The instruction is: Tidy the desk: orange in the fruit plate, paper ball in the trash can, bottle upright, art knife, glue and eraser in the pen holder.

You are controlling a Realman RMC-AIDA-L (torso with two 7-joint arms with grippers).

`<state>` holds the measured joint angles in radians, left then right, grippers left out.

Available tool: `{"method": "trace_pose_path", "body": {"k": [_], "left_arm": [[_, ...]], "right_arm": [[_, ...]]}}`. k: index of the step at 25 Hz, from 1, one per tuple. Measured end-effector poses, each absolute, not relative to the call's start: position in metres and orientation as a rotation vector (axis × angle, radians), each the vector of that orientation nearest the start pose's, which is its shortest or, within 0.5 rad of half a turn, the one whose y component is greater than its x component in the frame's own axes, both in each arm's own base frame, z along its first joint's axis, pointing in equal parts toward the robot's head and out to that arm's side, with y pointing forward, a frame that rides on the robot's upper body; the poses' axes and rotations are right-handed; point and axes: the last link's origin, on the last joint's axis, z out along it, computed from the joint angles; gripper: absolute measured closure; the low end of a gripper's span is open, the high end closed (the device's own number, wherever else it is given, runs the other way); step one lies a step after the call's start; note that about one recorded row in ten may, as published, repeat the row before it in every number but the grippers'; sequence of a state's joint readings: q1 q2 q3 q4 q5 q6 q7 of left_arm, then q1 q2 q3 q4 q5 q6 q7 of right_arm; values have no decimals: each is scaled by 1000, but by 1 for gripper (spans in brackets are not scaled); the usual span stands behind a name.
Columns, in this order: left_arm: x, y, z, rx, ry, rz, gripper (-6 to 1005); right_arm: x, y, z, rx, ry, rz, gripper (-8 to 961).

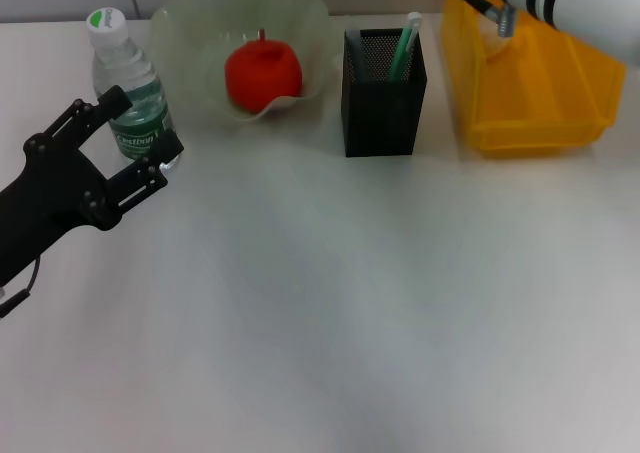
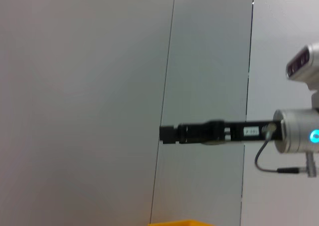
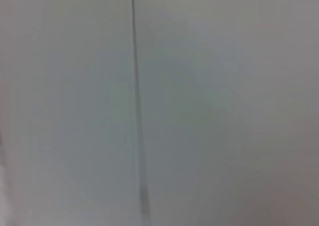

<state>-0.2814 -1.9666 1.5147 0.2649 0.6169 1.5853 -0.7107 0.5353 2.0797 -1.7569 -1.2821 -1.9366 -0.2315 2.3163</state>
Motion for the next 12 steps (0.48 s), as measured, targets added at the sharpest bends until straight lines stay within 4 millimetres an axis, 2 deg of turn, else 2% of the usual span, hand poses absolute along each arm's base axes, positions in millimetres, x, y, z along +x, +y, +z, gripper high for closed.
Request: {"method": "trace_pose_path", "body": {"k": [3,4,5,7,8,9,10,12], "left_arm": [[-303,267,8,-2163,-402,-1149,194],[-302,268,8,-2162,-401,-1149,194],[-302,269,9,-2161,-399,-1149,194],[-302,269,9,-2160,-398,-1148,194],[-302,270,9,-2160,-397,-1148,194],[-302,270,9,-2161,-396,-1148,194],[-302,270,9,-2161,-396,-1148,194],[-301,270,9,-2166,-396,-1149,194]], "right_arm": [[62,415,-10,-2208,598,818,192],[56,413,1,-2272,641,891,192],[56,413,1,-2272,641,891,192],[56,409,15,-2348,674,999,192],[59,406,20,-2391,678,1059,192],[73,401,29,-2443,668,1142,192],[73,401,29,-2443,668,1142,192],[95,395,31,-2485,641,1176,192]]}}
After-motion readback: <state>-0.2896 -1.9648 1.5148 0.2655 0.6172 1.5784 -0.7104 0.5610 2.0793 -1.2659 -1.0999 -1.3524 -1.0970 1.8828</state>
